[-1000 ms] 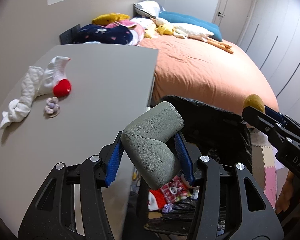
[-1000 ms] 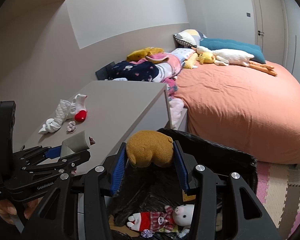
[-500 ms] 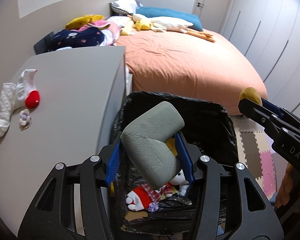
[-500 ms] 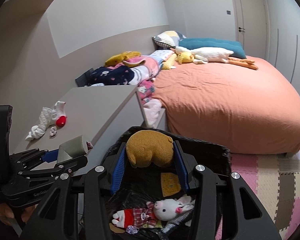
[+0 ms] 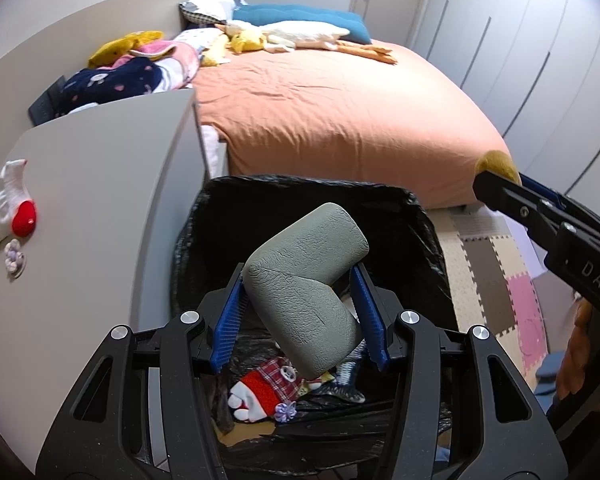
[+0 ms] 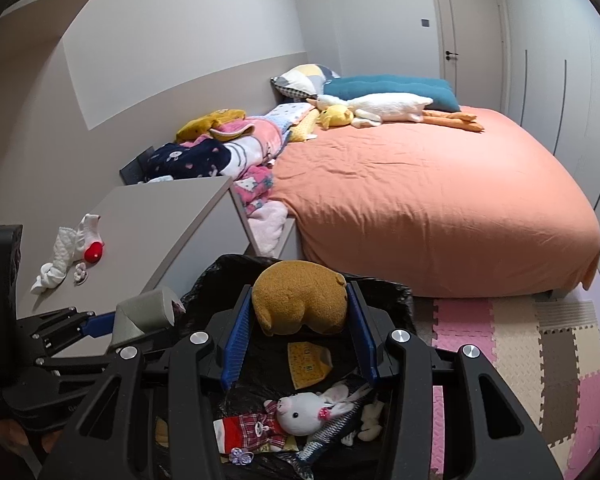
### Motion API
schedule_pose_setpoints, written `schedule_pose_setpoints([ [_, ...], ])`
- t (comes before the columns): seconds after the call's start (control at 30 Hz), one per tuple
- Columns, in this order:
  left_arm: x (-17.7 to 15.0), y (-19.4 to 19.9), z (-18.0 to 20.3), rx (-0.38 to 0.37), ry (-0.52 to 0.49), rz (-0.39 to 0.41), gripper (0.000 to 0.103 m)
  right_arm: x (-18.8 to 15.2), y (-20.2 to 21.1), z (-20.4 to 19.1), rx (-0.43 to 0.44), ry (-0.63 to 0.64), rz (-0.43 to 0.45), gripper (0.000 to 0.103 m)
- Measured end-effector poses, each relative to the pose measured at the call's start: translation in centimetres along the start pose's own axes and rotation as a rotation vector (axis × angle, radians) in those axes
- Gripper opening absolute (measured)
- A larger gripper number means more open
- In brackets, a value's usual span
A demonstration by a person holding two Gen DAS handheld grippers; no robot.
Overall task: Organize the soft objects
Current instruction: 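Open the left gripper to drop the foam piece while the right drops the plush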
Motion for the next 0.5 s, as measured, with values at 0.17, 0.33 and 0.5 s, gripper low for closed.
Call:
schedule_pose_setpoints([
  [0.17,0.2,-0.7,1.4,-0.020,-0.027,-0.014,0.051,0.0,0.2,0.9,-0.020,-0.018,0.002,0.047],
  [0.33,-0.2,-1.2,1.0,-0.025,-0.016,-0.037,0.057,0.0,0.1,1.1,-0.025,-0.021,-0.001,0.047],
  [0.5,-0.6,-1.2,-0.3,0.043,0.007,-0.045,0.096,0.2,0.4,1.1,-0.041,-0.029,0.023,0.071],
])
Point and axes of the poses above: each gripper's, at about its wrist camera, not at the fingertips, and y roughly against the way its jaws point, z to its right, x to its top, the point moved 6 cm from there along -y, roughly the way its jaws point, and after that the axes turned 4 degrees about -y, right-handed, at the moved point
